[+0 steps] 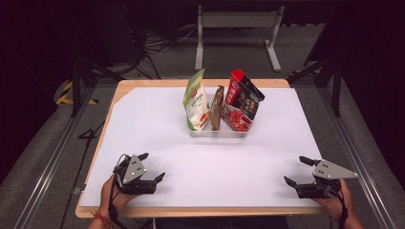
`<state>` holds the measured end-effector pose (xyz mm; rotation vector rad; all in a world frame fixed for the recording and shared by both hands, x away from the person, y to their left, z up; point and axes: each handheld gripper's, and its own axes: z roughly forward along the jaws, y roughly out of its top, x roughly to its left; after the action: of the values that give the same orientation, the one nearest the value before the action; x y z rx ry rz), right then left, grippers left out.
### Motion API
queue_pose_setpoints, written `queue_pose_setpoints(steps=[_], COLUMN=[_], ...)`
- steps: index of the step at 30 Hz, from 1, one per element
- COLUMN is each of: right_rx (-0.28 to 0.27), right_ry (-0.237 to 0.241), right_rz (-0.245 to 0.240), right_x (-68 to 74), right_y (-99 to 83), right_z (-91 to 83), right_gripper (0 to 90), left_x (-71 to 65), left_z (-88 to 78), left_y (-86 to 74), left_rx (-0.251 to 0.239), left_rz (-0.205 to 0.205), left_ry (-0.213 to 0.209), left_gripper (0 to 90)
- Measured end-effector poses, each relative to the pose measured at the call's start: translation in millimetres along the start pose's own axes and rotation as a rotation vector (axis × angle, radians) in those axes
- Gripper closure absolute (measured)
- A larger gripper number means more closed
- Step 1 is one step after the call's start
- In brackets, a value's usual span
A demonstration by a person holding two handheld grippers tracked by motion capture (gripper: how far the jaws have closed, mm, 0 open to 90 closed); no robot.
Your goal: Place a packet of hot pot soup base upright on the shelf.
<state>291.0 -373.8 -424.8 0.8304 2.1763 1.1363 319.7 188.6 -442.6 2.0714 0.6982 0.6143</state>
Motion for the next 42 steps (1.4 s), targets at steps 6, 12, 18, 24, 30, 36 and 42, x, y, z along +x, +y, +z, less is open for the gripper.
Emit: queue_pose_setpoints(steps=[6, 12, 18, 24, 30, 36, 42], right_rx=[-0.003, -0.005, -0.005, 0.006, -0.006, -0.013, -0.017], right_ry=[-0.004, -0.014, -0.005, 0.011, 0.014, -0.001, 0.001], right_rz=[-0.007, 0.006, -0.003, -0.021, -0.006, 0.01, 0.007], right_x=[1.9, -1.7, -1.1, 2.0, 0.3, -2.2, -1.4], right_y=[-0.2, -2.6, -1.0, 0.2, 0.4, 0.3, 1.1], right_z=[-3.5, -5.5, -4.9, -1.7, -3.5, -4.6, -4.0], right_gripper=[13.3, 12.8, 15.9, 17.2, 17.0, 15.7, 14.8], left_x=[-0.9, -0.6, -0.2, 0.6, 0.6, 1.2, 0.4], left_z=[1.3, 5.1, 3.8, 4.2, 4.7, 4.5, 4.2], left_y=[3.0, 3.8, 2.8, 2.3, 2.6, 3.0, 2.9], left_rx=[-0.009, 0.006, 0.009, 0.01, 0.01, 0.007, 0.011], left_rz=[0.01, 0.013, 0.014, 0.012, 0.011, 0.01, 0.011], left_ry=[-0.002, -0.001, 0.004, 0.003, 0.002, 0.003, 0.002], left_gripper=[14.8, 14.7, 14.7, 14.7, 14.7, 14.7, 14.7])
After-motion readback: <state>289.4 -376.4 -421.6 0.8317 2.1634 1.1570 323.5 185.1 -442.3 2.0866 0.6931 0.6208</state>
